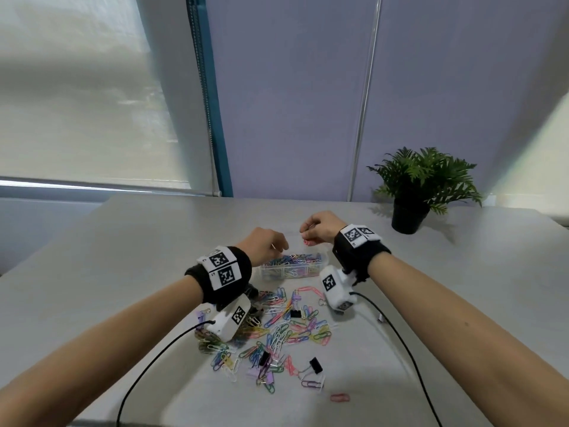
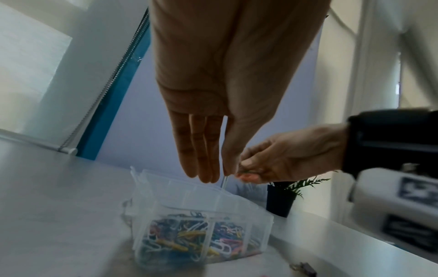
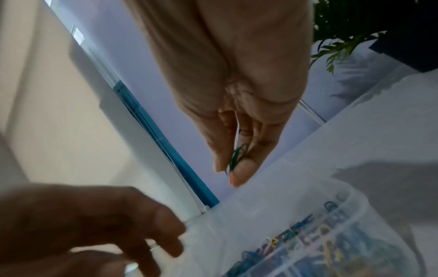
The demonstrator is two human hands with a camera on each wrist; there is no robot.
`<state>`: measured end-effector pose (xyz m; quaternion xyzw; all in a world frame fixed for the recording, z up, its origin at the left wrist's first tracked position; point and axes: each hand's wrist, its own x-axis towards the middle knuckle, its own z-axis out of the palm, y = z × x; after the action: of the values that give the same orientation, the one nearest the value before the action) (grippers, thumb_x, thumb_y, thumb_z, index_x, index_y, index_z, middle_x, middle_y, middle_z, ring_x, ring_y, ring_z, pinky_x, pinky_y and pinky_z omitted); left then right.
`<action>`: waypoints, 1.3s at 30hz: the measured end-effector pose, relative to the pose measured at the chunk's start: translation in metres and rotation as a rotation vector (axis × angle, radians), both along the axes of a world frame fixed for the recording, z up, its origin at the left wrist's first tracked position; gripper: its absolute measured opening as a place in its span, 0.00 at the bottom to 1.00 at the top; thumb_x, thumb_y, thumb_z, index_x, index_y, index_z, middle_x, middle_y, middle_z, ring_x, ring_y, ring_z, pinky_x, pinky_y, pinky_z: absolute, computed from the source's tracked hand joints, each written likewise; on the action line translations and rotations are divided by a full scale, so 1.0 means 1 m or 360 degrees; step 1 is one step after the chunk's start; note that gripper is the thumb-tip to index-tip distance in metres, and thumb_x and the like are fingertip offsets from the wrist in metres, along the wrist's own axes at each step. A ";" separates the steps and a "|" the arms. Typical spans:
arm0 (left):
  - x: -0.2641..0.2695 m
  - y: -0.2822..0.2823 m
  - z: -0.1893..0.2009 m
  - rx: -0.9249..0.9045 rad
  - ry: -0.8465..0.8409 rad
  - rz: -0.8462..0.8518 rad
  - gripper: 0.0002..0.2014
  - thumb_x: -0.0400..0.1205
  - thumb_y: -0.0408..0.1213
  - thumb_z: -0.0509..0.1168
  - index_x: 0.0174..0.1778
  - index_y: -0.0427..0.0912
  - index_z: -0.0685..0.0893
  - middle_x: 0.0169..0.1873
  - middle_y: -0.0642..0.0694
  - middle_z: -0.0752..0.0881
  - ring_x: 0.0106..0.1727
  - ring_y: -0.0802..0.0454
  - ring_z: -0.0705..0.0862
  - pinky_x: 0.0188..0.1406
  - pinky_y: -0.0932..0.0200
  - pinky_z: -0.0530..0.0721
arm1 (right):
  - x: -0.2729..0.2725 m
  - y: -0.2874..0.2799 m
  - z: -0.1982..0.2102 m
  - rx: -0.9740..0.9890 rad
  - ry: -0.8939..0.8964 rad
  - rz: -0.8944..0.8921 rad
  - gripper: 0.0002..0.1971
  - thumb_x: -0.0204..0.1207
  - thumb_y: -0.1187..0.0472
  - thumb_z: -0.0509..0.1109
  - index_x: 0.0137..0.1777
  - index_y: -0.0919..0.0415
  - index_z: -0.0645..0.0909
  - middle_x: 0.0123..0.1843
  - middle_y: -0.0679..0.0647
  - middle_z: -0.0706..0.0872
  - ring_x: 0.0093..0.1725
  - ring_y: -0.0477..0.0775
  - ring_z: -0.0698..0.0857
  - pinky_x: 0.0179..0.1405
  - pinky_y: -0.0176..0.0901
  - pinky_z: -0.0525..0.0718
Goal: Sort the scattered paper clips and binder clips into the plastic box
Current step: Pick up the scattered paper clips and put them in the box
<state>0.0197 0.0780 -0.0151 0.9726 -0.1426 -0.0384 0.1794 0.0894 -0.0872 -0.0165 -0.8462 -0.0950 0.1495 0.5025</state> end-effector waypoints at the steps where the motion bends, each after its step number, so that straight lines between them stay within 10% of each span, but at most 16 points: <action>1: -0.007 0.002 0.002 -0.0012 -0.0003 -0.0033 0.13 0.79 0.26 0.64 0.59 0.36 0.84 0.55 0.39 0.88 0.55 0.46 0.86 0.53 0.63 0.77 | 0.002 0.003 -0.001 -0.0145 -0.0030 0.0049 0.05 0.72 0.78 0.68 0.41 0.68 0.80 0.38 0.64 0.83 0.32 0.55 0.85 0.38 0.40 0.88; 5: -0.038 0.006 0.004 -0.0046 0.0058 -0.0151 0.10 0.79 0.25 0.63 0.54 0.34 0.85 0.48 0.39 0.90 0.42 0.53 0.85 0.45 0.65 0.79 | -0.016 0.004 0.004 -0.0866 -0.0533 0.0361 0.16 0.73 0.68 0.71 0.61 0.66 0.79 0.62 0.63 0.83 0.61 0.60 0.81 0.62 0.47 0.76; 8: -0.060 0.001 -0.003 0.0031 0.0094 -0.0288 0.10 0.80 0.28 0.63 0.54 0.37 0.86 0.48 0.42 0.90 0.47 0.50 0.87 0.50 0.63 0.79 | -0.058 -0.007 0.005 -0.0921 -0.0850 0.0725 0.12 0.74 0.68 0.69 0.57 0.65 0.80 0.57 0.62 0.85 0.56 0.59 0.82 0.58 0.49 0.79; 15: -0.085 -0.040 -0.040 0.0404 0.0181 -0.0477 0.16 0.79 0.38 0.66 0.61 0.36 0.81 0.56 0.37 0.83 0.57 0.41 0.81 0.56 0.52 0.77 | -0.120 -0.044 -0.035 -0.1422 -0.0490 0.1192 0.26 0.67 0.56 0.77 0.62 0.63 0.72 0.51 0.53 0.71 0.48 0.49 0.68 0.45 0.44 0.69; 27: -0.081 -0.048 -0.053 0.0401 0.0264 -0.0404 0.09 0.75 0.37 0.71 0.48 0.38 0.85 0.48 0.37 0.87 0.53 0.40 0.84 0.52 0.47 0.84 | -0.124 -0.049 -0.057 -0.1229 -0.0611 0.0955 0.18 0.72 0.60 0.69 0.29 0.46 0.63 0.34 0.43 0.73 0.42 0.50 0.74 0.39 0.47 0.73; 33: -0.071 -0.043 -0.044 0.0254 0.0265 -0.0382 0.08 0.78 0.36 0.66 0.51 0.39 0.85 0.50 0.40 0.88 0.53 0.44 0.83 0.42 0.61 0.71 | -0.117 -0.050 -0.051 -0.1119 -0.0548 0.0928 0.19 0.71 0.59 0.72 0.27 0.44 0.66 0.33 0.44 0.77 0.37 0.46 0.76 0.42 0.44 0.78; 36: -0.063 -0.034 -0.036 0.0026 0.0350 -0.0293 0.08 0.79 0.36 0.66 0.50 0.37 0.85 0.46 0.40 0.89 0.38 0.52 0.82 0.36 0.67 0.75 | -0.111 -0.056 -0.042 -0.0920 -0.0450 0.0859 0.15 0.71 0.63 0.73 0.31 0.46 0.72 0.30 0.39 0.76 0.31 0.37 0.75 0.34 0.23 0.74; 39: -0.054 -0.024 -0.026 -0.0361 0.0536 -0.0191 0.03 0.77 0.35 0.70 0.41 0.40 0.84 0.38 0.43 0.86 0.29 0.60 0.80 0.37 0.68 0.82 | -0.104 -0.063 -0.032 -0.0569 -0.0237 0.0685 0.07 0.70 0.66 0.75 0.37 0.56 0.80 0.31 0.45 0.83 0.30 0.38 0.80 0.31 0.23 0.77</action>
<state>-0.0341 0.0541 -0.0408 0.9158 -0.1717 -0.1947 0.3064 -0.0147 -0.1505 -0.0489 -0.8904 -0.2813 0.2046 0.2937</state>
